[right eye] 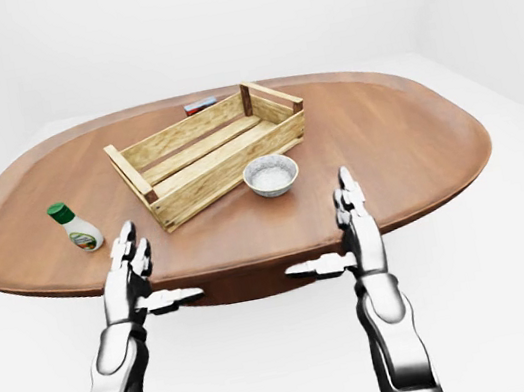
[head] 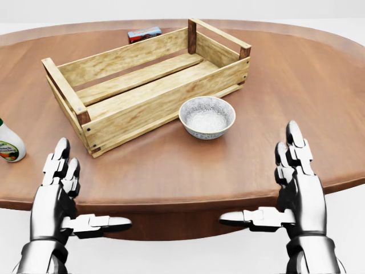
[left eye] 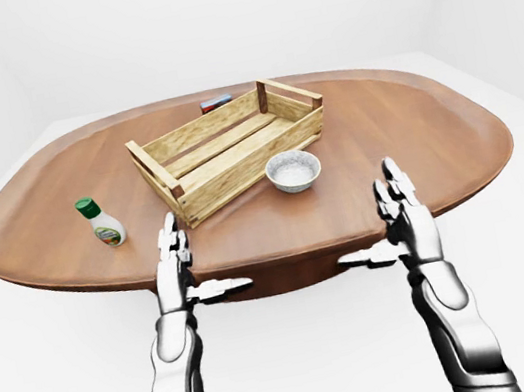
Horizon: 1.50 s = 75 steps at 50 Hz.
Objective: Pick up the salad dressing and put it in the tray.
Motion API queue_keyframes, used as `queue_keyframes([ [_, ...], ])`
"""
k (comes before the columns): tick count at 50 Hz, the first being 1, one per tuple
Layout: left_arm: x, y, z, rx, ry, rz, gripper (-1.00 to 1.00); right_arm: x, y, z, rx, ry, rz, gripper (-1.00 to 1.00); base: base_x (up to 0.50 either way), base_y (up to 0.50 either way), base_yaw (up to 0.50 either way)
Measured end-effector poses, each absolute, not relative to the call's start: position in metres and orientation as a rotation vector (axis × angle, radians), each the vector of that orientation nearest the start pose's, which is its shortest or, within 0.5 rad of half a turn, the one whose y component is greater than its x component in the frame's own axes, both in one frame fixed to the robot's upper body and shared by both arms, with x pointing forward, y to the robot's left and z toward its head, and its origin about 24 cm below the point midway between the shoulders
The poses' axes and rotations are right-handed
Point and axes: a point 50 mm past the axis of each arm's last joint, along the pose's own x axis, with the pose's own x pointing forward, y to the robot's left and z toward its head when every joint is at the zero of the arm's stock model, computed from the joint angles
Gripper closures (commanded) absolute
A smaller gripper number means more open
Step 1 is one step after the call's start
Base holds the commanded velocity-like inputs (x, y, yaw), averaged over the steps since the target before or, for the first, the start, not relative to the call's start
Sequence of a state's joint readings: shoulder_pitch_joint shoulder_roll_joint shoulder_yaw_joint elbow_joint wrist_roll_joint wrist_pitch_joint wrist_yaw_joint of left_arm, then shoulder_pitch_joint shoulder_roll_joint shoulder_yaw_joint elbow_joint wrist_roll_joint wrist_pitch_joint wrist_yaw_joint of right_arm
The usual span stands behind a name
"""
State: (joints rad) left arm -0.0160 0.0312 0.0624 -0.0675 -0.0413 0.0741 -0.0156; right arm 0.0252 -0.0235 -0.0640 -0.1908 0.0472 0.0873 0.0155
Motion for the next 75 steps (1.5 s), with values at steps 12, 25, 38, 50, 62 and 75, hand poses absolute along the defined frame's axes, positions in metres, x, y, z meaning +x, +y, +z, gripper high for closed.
queue_keyframes([
  [12, 0.253, 0.224, 0.118, 0.002, -0.261, 0.175, -1.00, 0.187, -0.242, 0.183, -0.064, -0.583, -0.249, -1.00, 0.00, 0.00, 0.00],
  [25, 0.238, 0.267, 0.165, 0.037, -0.444, 0.286, -1.00, 0.132, -0.267, 0.232, -0.223, -0.817, -0.353, -1.00, 0.00, 0.00, 0.00],
  [38, 0.217, 0.303, 0.203, 0.061, -0.591, 0.394, -1.00, 0.128, -0.266, 0.236, -0.376, -0.789, -0.389, -1.00, 0.07, 0.27, 0.00],
  [50, 0.203, 0.321, 0.220, 0.069, -0.655, 0.457, -1.00, 0.136, -0.265, 0.228, -0.457, -0.710, -0.403, -1.00, 0.16, 0.50, 0.00],
  [62, 0.199, 0.327, 0.225, 0.074, -0.670, 0.475, -1.00, 0.143, -0.263, 0.221, -0.486, -0.655, -0.393, -1.00, 0.27, 0.49, 0.00],
  [75, 0.197, 0.330, 0.225, 0.078, -0.668, 0.484, -1.00, 0.148, -0.263, 0.213, -0.493, -0.603, -0.383, -1.00, 0.29, 0.48, 0.00],
])
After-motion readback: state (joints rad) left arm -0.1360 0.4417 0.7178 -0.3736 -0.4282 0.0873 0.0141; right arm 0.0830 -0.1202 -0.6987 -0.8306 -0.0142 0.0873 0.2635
